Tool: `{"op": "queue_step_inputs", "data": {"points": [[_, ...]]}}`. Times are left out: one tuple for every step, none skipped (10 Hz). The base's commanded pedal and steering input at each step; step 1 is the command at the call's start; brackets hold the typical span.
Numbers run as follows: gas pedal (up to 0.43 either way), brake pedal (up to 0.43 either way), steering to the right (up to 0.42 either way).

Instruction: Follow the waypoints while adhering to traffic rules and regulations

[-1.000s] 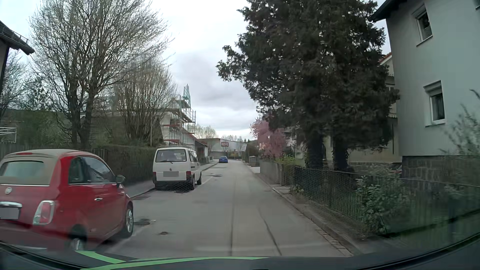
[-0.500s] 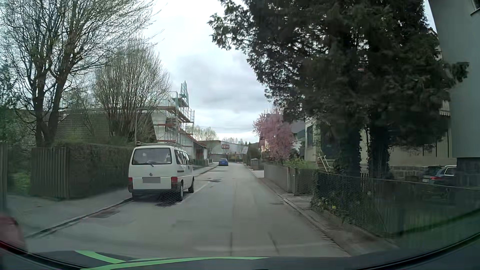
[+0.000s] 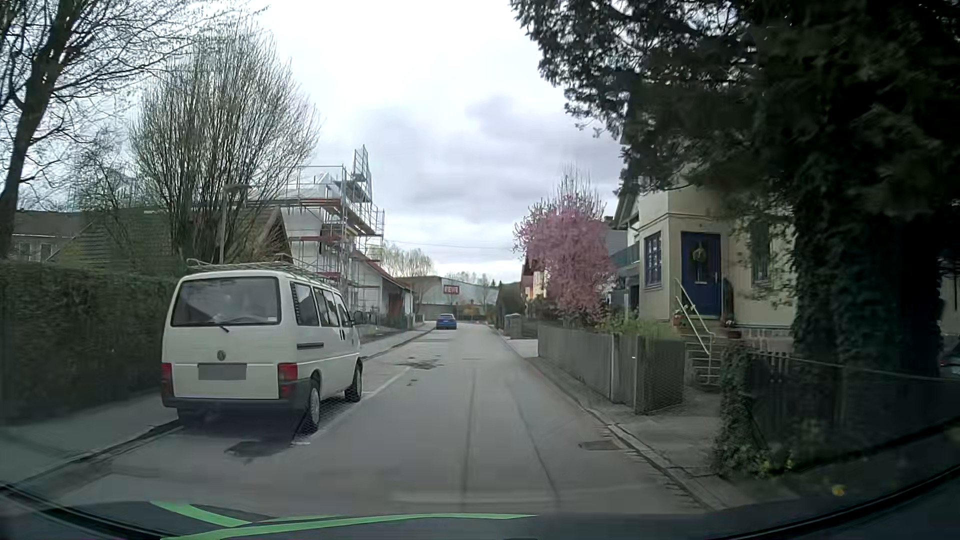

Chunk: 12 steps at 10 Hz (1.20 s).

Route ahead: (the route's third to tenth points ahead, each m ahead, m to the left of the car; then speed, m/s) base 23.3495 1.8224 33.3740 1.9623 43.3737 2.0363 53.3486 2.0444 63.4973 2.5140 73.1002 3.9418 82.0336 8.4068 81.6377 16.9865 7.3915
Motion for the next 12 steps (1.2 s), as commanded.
{"op": "queue_step_inputs", "data": {"points": [[0.189,0.0,-0.003],[0.189,0.0,-0.003],[0.189,0.0,-0.004],[0.189,0.0,-0.004],[0.189,0.0,-0.004],[0.189,0.0,-0.004],[0.189,0.0,-0.004],[0.189,0.0,-0.004],[0.189,0.0,-0.004],[0.189,0.0,-0.004],[0.189,0.0,-0.004],[0.189,0.0,-0.004]]}}
